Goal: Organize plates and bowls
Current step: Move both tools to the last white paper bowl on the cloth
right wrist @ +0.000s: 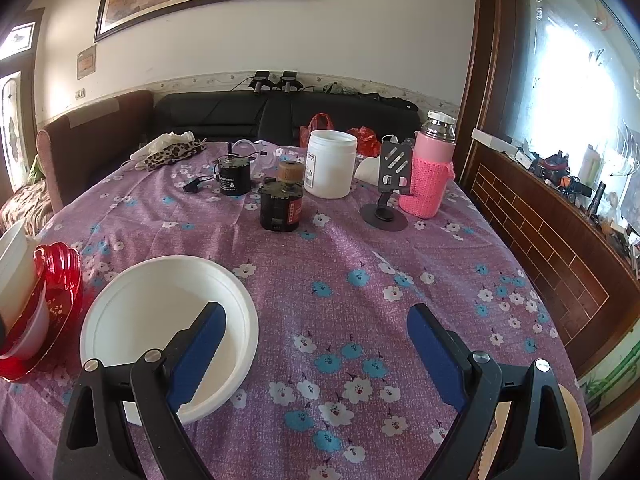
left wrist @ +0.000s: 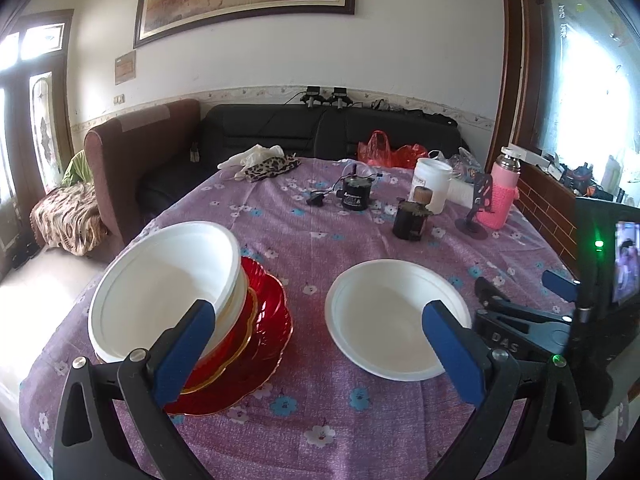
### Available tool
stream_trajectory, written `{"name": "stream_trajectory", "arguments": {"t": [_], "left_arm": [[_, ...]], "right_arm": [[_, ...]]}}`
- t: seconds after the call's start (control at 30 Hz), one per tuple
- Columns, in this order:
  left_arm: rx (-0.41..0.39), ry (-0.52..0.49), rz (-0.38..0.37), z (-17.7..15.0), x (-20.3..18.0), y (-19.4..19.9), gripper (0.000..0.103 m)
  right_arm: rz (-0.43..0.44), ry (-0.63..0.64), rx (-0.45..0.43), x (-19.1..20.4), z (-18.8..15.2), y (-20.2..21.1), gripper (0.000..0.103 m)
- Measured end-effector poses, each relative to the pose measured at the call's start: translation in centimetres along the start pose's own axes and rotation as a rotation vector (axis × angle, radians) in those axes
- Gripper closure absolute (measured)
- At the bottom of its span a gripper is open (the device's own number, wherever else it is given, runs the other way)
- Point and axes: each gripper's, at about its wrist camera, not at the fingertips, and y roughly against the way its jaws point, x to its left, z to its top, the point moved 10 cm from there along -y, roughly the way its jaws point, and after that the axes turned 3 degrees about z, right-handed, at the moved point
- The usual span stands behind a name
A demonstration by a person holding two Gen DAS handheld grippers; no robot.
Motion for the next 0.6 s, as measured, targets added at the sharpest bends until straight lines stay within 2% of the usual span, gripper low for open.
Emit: {"name": "stream_trajectory", "arguments": {"t": [0.17,0.27,0.4,0.47,0.57,0.6], "left_arm": [[0.009,0.0,-0.011,-0.2,-0.4,-0.1,0.0],[0.025,0.007,-0.018,-0.5,-0.4,-0.2,0.0],[0.034,0.019,-0.029,-1.1,0.2,0.4,0.0],[0.04,0.025,-0.034,-1.4,0.5,0.6,0.0],[0.047,0.027,-0.037,-1.8,0.7,0.7,0.0],[0.05,0.024,-0.035,-1.8,0.6,0.6,0.0]], "right_arm": [[-0.028,0.026,0.013,-0.1,-0.1,-1.0,0.006],[0.003,0.004,0.029,-0.3,-0.4,-1.4,0.006],[0.22,-0.144,0.148,-0.2,-1.6,-3.3,0.006],[0.287,-0.189,0.187,0.1,-2.0,-4.0,0.008],[0.345,-0.222,0.235,1.2,-2.6,-5.1,0.019],[0.362,-0.223,0.252,1.9,-2.8,-5.4,0.029]]}}
